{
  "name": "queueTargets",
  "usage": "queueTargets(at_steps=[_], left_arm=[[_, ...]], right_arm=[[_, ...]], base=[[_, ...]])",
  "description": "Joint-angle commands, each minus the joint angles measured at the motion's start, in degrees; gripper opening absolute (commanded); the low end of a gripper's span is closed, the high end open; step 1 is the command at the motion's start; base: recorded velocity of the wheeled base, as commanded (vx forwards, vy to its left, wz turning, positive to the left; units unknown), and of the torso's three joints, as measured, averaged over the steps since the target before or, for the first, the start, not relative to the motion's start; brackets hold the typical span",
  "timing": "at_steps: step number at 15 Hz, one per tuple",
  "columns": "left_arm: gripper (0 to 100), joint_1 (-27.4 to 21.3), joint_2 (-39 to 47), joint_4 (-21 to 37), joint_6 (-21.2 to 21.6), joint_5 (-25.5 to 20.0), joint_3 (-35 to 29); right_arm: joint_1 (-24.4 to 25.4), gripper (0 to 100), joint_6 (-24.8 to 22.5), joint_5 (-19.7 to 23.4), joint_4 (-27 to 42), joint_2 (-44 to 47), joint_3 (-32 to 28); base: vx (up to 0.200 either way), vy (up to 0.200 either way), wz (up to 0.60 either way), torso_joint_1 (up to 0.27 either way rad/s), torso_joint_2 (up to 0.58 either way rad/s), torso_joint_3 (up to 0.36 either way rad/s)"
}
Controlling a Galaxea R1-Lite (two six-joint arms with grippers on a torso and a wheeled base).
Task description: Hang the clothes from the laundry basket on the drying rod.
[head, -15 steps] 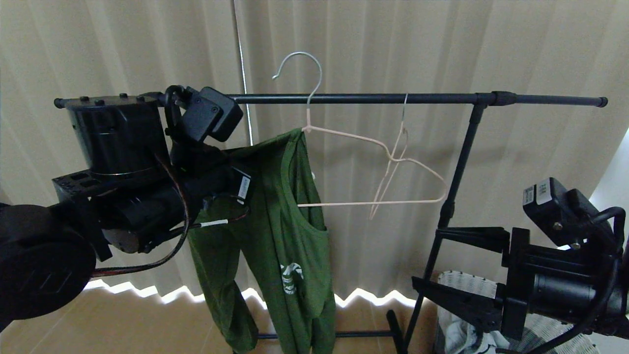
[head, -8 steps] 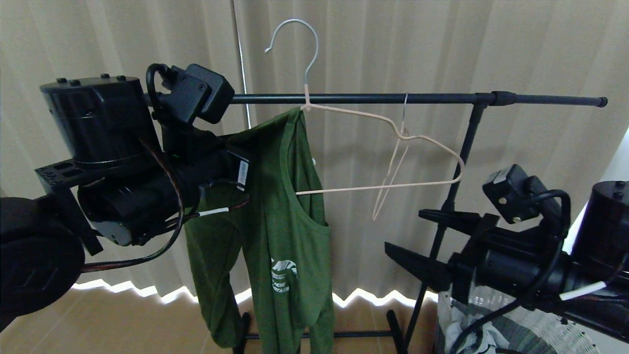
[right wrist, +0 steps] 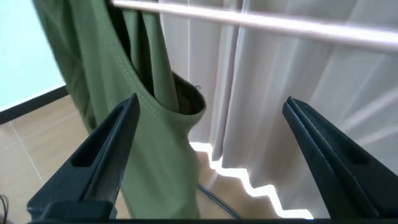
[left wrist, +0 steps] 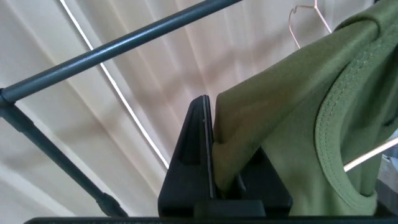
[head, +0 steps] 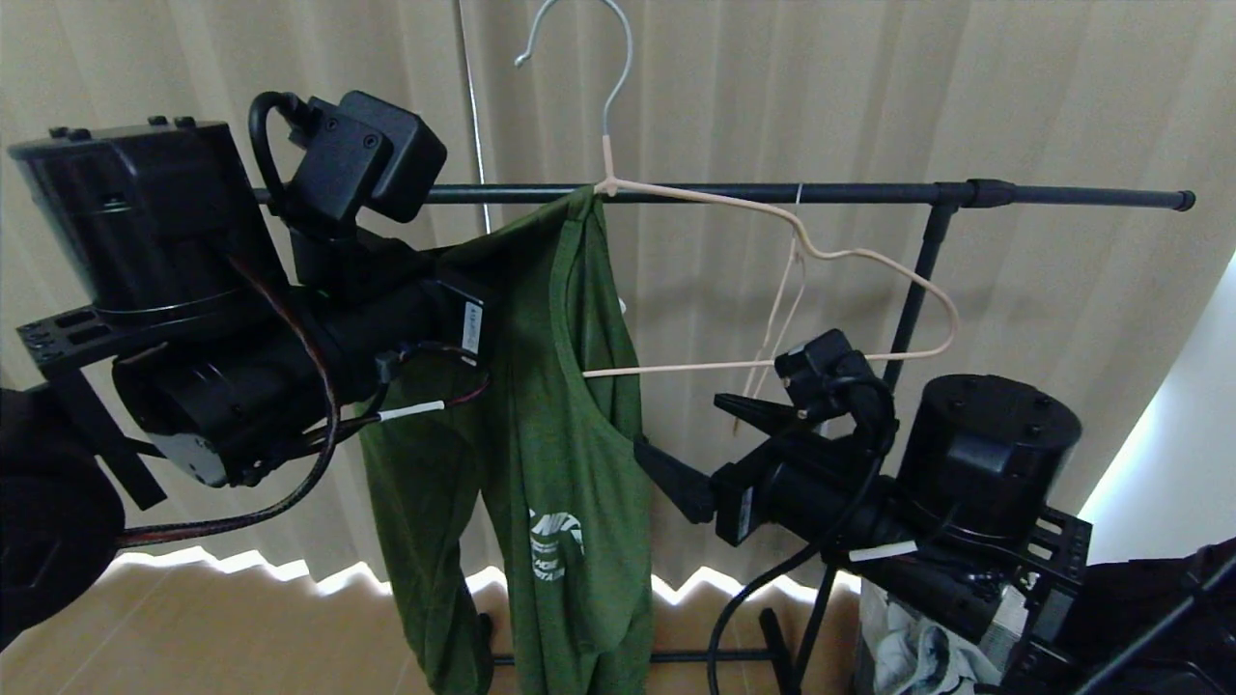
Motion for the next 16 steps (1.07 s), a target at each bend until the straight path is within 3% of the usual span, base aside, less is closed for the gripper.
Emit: queueTargets(at_steps=[1, 12, 16], left_arm=[[0, -0.9, -0.7, 0.0, 0.0, 0.0, 0.1], [0, -0.9, -1.8, 0.1, 0.5, 0.1, 2.4], [0, -3.6, -3.0, 0.0, 0.3, -0.7, 2.2]], right_arm=[[0.1, 100, 0.0, -0.1, -0.9, 3.7, -1.7], [0.0, 100, -0.2, -0.3, -4.6, 3.5, -5.0], [0.1, 100, -0.2, -0.3, -4.7, 6.4, -3.9]], base=[[0.000, 0.000, 0.00, 0.000, 0.00, 0.000], [0.000, 0.000, 0.00, 0.000, 0.00, 0.000], [0.000, 0.000, 0.00, 0.000, 0.00, 0.000]])
